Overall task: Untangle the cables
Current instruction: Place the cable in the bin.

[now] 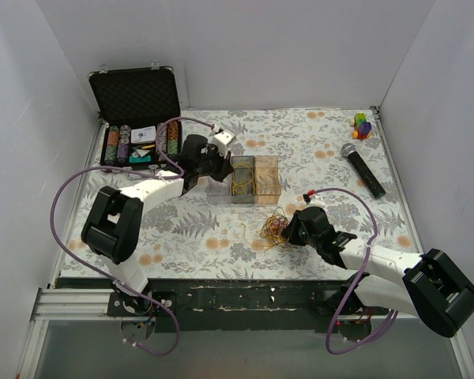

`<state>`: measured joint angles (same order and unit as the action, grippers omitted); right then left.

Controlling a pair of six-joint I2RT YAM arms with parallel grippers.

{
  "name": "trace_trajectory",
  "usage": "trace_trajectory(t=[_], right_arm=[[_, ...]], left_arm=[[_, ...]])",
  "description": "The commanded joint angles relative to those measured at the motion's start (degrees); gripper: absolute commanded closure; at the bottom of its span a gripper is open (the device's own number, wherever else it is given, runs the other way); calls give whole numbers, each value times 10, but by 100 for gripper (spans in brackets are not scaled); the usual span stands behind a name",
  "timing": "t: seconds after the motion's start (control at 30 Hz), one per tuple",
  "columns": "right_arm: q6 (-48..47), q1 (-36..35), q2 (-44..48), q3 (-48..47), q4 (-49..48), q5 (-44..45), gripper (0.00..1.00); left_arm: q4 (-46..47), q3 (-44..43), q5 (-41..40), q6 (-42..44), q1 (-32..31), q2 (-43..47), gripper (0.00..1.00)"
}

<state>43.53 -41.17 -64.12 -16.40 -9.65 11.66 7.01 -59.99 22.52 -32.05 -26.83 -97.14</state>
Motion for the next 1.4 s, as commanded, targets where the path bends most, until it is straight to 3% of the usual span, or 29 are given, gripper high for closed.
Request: trace_trajectory(t=[0.0,0.17,0.53,0.83,0.93,0.97,1.0,1.1,1.17,1.37], right_arm=[[-11,-2,-22,13,89,-3,85],[-11,-2,-20,12,89,-4,85],[-8,-2,-8,13,96,0,85],[-9,-3,-17,11,90,-1,85],[-9,-2,-20,9,93,-1,85],[-10,-2,-20,8,94,-1,85],[-9,-2,-19,7,96,0,85],[-11,-2,-20,3,96,1,85],[-11,-2,-20,2,96,0,85],[-9,-2,-14,3,96,1,85]], left_arm=[[-95,-64,-61,-3,-11,-27,100],[-119,-80,-105,42,-50,-34,100],[-187,-161,-191,27,-92,-106,100],[-192,-172,-192,16,-101,-120,100],[-204,-182,-175,16,-103,-123,87],[-210,-188,-165,16,-103,-122,76],[-215,-194,-152,17,-103,-118,58],[-224,-200,-123,19,-103,-98,36],[-230,-207,-108,20,-103,-81,30],[-263,-232,-87,19,-103,-43,27]])
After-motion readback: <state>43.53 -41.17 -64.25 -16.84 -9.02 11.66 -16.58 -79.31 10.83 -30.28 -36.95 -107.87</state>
